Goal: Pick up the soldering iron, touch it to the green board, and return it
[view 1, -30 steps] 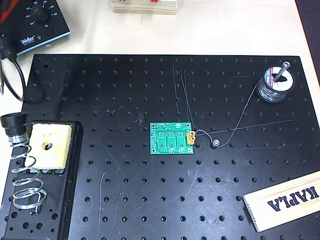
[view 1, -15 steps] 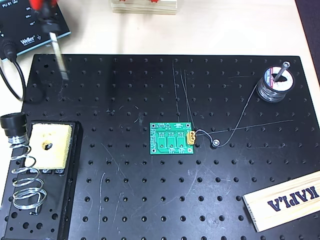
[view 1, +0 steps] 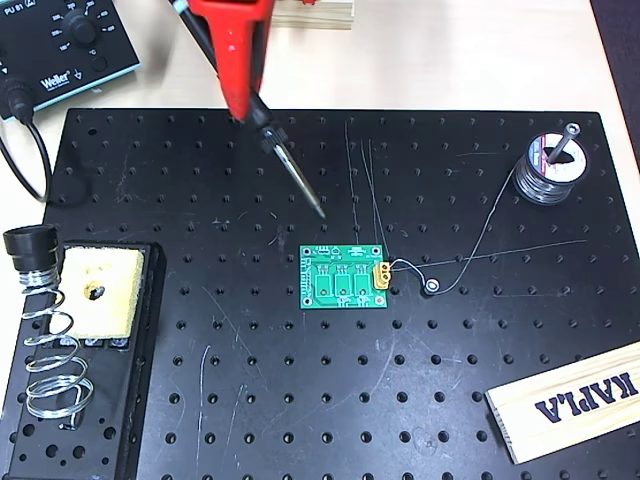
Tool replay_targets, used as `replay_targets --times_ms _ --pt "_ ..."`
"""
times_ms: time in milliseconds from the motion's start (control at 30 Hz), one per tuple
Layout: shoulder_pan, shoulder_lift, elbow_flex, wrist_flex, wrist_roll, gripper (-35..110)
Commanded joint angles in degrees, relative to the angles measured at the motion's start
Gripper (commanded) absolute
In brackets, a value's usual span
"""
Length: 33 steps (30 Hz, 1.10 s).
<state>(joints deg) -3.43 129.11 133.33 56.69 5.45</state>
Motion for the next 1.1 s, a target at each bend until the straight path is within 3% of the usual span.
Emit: replay_targets --times_ms 0,467,1067 --pt "-4.13 -2.72 -2.64 -3.34 3.43 0" --pt "-12.48 -16.35 -4.22 -11.78 10.11 0" --pt "-10.99 -23.82 -9.32 -13.18 7.56 0"
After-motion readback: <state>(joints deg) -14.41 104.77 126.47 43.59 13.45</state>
